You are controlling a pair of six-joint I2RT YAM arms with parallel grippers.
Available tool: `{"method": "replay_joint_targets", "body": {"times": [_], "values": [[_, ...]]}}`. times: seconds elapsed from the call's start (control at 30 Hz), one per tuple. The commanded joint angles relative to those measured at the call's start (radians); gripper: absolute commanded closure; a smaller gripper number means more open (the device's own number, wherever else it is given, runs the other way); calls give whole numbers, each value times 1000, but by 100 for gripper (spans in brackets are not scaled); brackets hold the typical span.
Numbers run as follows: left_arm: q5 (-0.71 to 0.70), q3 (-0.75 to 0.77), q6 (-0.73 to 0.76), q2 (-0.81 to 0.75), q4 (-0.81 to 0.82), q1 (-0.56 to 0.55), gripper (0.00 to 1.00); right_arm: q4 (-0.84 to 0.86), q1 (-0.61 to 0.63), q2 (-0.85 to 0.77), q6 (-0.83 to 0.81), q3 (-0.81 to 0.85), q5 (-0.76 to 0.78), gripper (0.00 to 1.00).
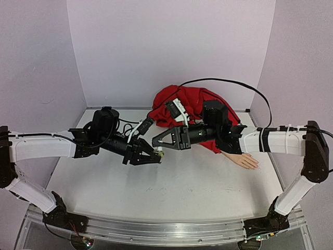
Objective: Paint the nails
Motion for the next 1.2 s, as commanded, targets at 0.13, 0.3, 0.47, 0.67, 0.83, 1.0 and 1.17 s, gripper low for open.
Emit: {"method": "replay_joint_targets", "body": {"times": [0.13,0.3,0.47,0.67,0.83,1.0,1.17], "values": [[-338,54,41,-83,40,4,100,-30,73,26,-47,40,117,100],[-645,79,62,-132,45,3,100,-104,176,53,-34,60,439,100],[-765,128,95,-128,64,1,100,-394,352,161,139,237,1085,100],[-784,78,67,-160,94,0,100,-387,419,120,159,236,1291,100],[-813,-10,18,-197,92,1,100,-345,413,55,87,219,1270,94],[-821,-83,-17,-208,86,1,100,-353,364,-46,14,194,1160,52],[-700,-97,-39,-205,65,7,100,-344,215,-187,-57,98,848,28]]}}
